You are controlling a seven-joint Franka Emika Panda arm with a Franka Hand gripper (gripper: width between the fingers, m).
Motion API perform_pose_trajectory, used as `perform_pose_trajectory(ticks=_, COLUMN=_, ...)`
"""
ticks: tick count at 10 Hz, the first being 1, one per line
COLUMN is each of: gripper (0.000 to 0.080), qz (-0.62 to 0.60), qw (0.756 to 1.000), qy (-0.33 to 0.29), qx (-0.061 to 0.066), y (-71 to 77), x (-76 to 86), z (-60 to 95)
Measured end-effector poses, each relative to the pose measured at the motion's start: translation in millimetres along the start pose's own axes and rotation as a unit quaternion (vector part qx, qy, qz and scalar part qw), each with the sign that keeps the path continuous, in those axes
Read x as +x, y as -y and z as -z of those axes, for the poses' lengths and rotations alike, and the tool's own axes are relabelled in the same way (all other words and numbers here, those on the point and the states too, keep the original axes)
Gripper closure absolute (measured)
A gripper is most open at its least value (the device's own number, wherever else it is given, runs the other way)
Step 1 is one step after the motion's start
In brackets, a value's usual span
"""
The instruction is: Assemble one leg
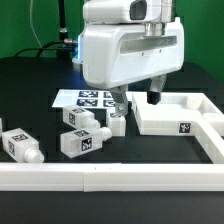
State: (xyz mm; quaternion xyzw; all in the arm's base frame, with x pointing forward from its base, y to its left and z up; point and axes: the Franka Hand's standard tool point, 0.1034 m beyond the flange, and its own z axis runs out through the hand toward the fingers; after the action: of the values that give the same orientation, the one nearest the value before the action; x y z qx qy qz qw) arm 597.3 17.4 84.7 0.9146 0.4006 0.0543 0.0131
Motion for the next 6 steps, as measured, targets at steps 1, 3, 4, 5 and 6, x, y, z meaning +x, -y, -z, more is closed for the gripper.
perform_pose_trajectory(ticks=1, gripper=0.0149, qz=0.000, qw=1.000, qy=0.000, qx=0.000, y=0.0, x=-0.1, z=-0.1)
perform_pose_trajectory(ticks=3, gripper=0.0149, qz=0.000, qw=1.000, qy=0.000, qx=0.000, y=0.0, x=-0.1, z=-0.1)
perform_pose_trajectory(ticks=4, gripper=0.0149, qz=0.000, qw=1.000, qy=0.000, qx=0.000, y=0.0, x=-0.2, z=-0.1)
perform_pose_trajectory(ticks=5, gripper=0.0149, qz=0.000, qw=1.000, qy=0.000, qx=0.000, y=0.0, x=-0.2, z=-0.1)
perform_pose_trajectory(ticks=6, gripper=0.0149, qz=0.000, qw=1.000, qy=0.000, qx=0.000, y=0.0, x=-0.2, z=-0.1)
